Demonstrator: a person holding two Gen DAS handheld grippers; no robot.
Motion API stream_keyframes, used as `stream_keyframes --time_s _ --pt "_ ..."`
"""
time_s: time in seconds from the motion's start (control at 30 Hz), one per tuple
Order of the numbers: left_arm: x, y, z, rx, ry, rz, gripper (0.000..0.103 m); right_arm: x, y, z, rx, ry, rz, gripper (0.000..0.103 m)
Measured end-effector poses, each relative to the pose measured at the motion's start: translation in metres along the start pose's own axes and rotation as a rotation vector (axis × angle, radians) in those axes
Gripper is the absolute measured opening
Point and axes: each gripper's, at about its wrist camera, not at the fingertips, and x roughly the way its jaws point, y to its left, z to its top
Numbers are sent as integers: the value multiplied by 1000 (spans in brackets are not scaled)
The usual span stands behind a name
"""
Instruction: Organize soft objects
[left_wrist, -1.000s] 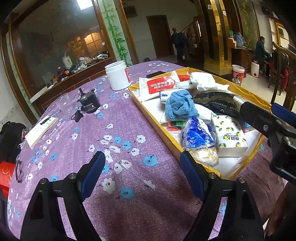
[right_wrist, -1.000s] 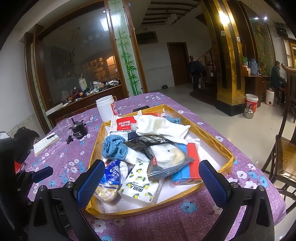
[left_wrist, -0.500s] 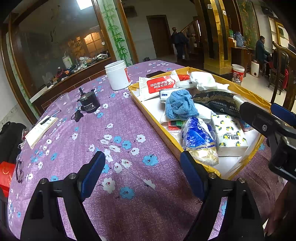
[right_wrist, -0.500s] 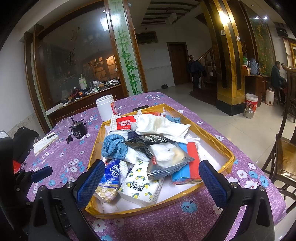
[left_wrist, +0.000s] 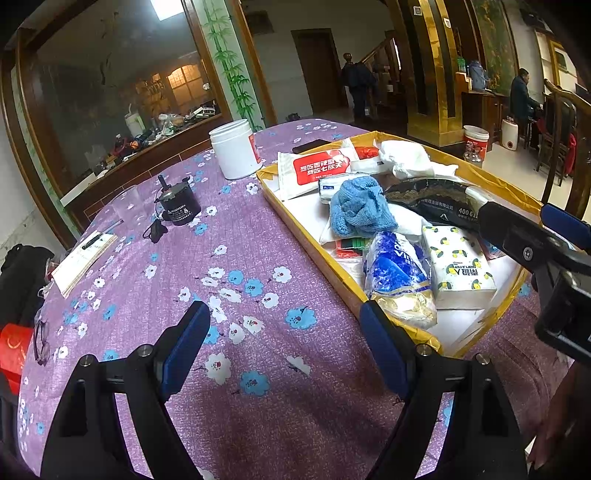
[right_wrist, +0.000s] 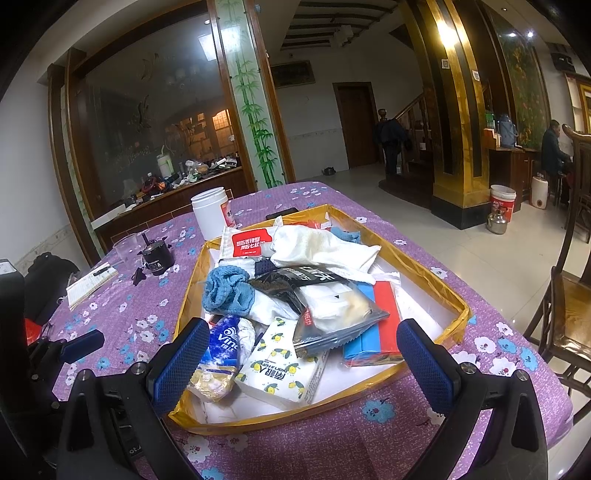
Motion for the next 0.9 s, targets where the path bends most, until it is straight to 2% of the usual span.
stream_keyframes --time_s 0.9 --pt "-1 -1 0 18 -2 22 83 0 0 0 2 0 0 102"
